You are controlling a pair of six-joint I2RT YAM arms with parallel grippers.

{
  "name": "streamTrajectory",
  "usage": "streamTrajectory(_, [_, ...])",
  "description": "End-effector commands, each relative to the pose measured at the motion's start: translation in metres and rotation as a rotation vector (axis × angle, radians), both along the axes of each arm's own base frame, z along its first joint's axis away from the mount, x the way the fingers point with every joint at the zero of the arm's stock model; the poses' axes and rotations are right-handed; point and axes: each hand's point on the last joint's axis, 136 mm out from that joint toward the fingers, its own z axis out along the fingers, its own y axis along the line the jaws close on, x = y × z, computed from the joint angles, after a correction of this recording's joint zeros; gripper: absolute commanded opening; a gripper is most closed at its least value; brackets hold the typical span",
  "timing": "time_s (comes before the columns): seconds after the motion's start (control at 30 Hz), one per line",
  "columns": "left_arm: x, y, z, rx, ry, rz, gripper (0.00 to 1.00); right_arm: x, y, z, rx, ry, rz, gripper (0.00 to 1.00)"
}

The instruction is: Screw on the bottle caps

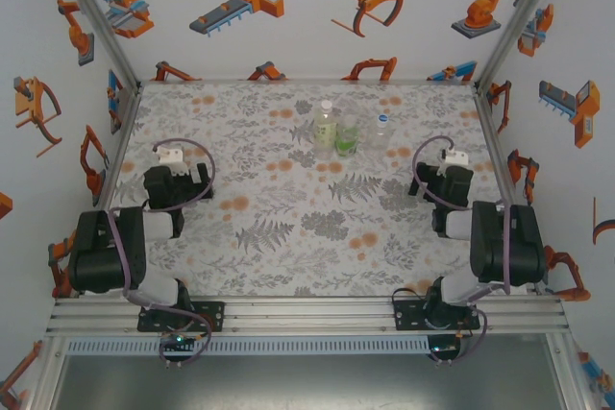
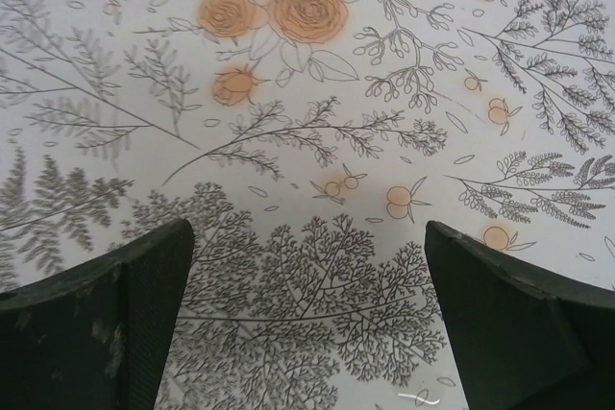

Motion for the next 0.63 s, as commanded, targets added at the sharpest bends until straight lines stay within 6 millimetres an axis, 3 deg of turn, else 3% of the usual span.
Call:
streamTrajectory(0.0, [0.013,-0.007,0.019,-0.018,-0.062,-0.031,0.97,0.011,0.005,0.025,0.013,-0.109,0.034,0.98])
streamTrajectory(0.33, [0.014,-0.002,0.018,0.012,-0.061,0.023,0.97,0.01,0.005,0.026,0.013,-0.115,0.034,0.99])
streamTrajectory(0.47, [0.014,-0.002,0.018,0.012,-0.06,0.023,0.97,0.015,0.022,0.025,-0.002,-0.094,0.128,0.99])
streamTrajectory(0.6, [0.014,-0.002,0.018,0.013,-0.06,0.022,0.97,0.014,0.019,0.024,-0.015,-0.087,0.102,0.99])
